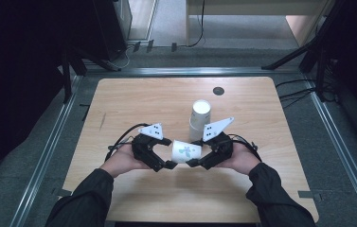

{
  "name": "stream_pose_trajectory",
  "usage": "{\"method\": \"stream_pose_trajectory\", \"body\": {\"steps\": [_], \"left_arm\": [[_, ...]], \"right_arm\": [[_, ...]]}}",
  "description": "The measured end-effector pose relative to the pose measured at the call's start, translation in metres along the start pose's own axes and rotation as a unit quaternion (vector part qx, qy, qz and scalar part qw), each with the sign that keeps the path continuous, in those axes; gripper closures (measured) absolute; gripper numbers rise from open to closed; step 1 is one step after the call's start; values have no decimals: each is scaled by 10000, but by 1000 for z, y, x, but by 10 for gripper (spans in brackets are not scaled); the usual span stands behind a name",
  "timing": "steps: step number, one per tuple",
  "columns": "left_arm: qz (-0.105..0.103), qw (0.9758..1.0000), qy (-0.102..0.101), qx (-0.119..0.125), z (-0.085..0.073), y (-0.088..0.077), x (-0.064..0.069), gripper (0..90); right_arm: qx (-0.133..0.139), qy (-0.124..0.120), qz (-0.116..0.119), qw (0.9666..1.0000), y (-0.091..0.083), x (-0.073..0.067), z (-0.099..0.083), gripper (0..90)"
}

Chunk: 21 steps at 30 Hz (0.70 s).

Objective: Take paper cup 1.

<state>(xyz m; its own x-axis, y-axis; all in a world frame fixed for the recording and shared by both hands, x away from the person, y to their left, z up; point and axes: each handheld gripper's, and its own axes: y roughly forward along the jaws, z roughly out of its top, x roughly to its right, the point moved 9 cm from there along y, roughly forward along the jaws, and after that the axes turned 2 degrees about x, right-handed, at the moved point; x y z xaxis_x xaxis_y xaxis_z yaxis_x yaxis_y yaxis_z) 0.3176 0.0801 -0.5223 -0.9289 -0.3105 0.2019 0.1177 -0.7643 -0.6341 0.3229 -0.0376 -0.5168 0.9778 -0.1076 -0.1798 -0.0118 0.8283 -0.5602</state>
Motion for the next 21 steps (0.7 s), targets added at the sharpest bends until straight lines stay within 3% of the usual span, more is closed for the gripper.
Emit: {"method": "stream_pose_trajectory", "body": {"steps": [2, 3, 11, 17, 21], "left_arm": [[8, 10000, -15, 63, 0, 0, 1, 91], [-88, 9998, -42, 170, 0, 1, 4, 92], [-151, 9994, 81, 292, 3, 5, 10, 93], [-254, 9979, -26, 598, 8, 3, 9, 127], [-284, 9978, -66, 601, 6, 2, 8, 135]], "right_arm": [[41, -24, 43, 10000, 0, -1, 1, 336], [59, -10, 53, 10000, 0, -1, 1, 336], [119, -14, 141, 9998, -2, -2, 2, 336], [106, -12, 209, 9997, -2, -4, 1, 336], [107, -22, 228, 9997, -1, -4, 1, 336]]}}
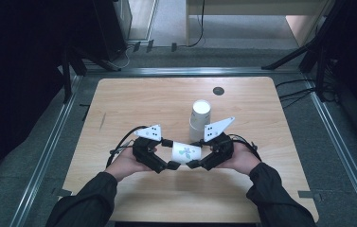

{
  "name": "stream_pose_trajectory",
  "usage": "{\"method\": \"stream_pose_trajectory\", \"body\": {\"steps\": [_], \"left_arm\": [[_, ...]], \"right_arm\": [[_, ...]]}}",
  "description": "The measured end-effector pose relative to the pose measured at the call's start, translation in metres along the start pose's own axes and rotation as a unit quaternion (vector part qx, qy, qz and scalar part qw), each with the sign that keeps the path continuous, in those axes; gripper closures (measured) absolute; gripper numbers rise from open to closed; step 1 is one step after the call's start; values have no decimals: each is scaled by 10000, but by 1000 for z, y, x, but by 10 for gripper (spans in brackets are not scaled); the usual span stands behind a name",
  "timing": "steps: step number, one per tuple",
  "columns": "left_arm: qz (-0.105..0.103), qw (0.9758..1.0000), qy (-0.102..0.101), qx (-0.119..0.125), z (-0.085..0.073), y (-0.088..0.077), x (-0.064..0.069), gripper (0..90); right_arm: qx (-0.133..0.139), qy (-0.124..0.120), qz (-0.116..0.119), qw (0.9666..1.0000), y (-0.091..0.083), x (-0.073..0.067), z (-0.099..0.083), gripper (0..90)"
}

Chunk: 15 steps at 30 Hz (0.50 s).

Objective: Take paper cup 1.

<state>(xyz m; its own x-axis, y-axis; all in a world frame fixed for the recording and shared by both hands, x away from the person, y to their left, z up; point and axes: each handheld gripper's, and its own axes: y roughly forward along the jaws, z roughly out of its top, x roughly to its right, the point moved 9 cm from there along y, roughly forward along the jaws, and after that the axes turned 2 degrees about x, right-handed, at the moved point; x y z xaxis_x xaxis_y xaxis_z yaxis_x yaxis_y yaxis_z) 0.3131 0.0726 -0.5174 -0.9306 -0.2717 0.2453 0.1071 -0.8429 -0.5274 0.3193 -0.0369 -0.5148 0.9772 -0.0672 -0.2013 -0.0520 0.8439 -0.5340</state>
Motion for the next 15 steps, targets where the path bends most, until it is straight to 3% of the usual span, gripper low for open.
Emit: {"method": "stream_pose_trajectory", "body": {"steps": [15], "left_arm": [[-72, 9999, 66, -27, -3, 2, 1, 202]], "right_arm": [[-43, 20, 97, 9999, 4, -2, -1, 338]]}}
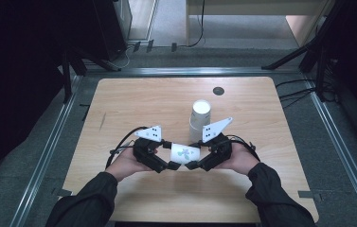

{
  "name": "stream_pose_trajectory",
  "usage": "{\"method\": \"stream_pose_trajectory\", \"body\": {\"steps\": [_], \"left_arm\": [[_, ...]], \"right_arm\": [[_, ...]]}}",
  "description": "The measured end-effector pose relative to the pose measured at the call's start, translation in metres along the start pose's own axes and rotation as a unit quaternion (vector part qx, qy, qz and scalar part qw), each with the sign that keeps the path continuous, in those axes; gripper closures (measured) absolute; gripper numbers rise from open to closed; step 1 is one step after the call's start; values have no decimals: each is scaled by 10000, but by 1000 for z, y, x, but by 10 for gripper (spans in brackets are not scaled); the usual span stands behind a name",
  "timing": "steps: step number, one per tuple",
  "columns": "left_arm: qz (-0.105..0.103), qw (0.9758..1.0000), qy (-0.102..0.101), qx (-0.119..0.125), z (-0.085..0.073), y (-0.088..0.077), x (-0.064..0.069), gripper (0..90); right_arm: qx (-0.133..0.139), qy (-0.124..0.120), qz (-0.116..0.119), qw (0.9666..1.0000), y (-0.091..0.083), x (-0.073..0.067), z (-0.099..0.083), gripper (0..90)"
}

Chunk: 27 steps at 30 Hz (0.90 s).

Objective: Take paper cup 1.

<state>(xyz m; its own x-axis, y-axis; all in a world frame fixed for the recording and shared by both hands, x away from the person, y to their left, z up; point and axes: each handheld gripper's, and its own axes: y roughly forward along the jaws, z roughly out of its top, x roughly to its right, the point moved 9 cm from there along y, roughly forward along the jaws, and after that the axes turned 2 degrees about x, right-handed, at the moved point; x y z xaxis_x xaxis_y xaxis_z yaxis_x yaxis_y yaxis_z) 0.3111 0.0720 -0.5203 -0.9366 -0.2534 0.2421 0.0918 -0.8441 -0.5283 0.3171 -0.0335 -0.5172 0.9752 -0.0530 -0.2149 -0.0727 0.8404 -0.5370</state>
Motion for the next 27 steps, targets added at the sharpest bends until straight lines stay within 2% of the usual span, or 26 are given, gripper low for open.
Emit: {"method": "stream_pose_trajectory", "body": {"steps": [4, 5, 11, 27], "left_arm": [[61, 10000, 55, 21, 0, 0, 0, 212], [79, 9999, 123, 37, 1, -1, 0, 216], [62, 9999, 110, -15, -1, -1, 0, 223], [32, 10000, 45, 31, 0, -2, -1, 232]], "right_arm": [[1, 0, 5, 10000, 0, 0, 0, 339], [16, -5, -4, 10000, 0, 1, 0, 339], [-10, -14, 5, 10000, 0, 0, 0, 339], [1, 21, -14, 10000, 1, 0, 0, 330]]}}
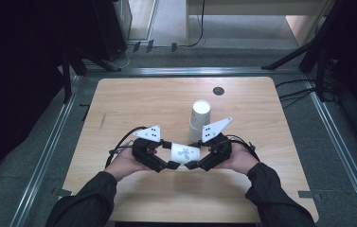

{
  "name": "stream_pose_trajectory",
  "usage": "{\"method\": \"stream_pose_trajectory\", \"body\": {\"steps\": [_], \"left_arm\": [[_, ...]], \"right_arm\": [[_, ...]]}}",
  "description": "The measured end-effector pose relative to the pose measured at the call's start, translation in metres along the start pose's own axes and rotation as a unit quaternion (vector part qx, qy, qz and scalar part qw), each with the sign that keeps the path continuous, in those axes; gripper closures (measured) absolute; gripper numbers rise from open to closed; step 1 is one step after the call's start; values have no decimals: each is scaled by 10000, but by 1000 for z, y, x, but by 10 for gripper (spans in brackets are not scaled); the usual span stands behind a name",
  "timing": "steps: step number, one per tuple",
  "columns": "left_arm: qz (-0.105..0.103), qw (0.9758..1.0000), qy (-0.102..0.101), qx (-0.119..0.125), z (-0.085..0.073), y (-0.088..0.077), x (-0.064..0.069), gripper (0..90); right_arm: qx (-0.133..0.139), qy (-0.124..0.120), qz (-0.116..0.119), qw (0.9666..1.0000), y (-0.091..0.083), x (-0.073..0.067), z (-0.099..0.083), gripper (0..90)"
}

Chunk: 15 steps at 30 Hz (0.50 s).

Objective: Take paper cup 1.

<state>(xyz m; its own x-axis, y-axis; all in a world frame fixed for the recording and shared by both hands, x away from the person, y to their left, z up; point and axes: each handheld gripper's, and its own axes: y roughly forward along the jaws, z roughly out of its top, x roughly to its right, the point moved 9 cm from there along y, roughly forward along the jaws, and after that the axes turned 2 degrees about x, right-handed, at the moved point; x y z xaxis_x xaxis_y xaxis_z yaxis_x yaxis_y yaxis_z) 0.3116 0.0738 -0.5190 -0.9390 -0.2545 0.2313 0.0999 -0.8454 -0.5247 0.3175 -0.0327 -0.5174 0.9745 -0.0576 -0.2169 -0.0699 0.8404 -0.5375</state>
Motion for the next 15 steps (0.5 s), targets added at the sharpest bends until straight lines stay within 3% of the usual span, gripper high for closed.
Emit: {"method": "stream_pose_trajectory", "body": {"steps": [15], "left_arm": [[38, 10000, -7, 46, 2, -5, -1, 237]], "right_arm": [[25, -17, -15, 10000, 0, 0, 1, 299]]}}
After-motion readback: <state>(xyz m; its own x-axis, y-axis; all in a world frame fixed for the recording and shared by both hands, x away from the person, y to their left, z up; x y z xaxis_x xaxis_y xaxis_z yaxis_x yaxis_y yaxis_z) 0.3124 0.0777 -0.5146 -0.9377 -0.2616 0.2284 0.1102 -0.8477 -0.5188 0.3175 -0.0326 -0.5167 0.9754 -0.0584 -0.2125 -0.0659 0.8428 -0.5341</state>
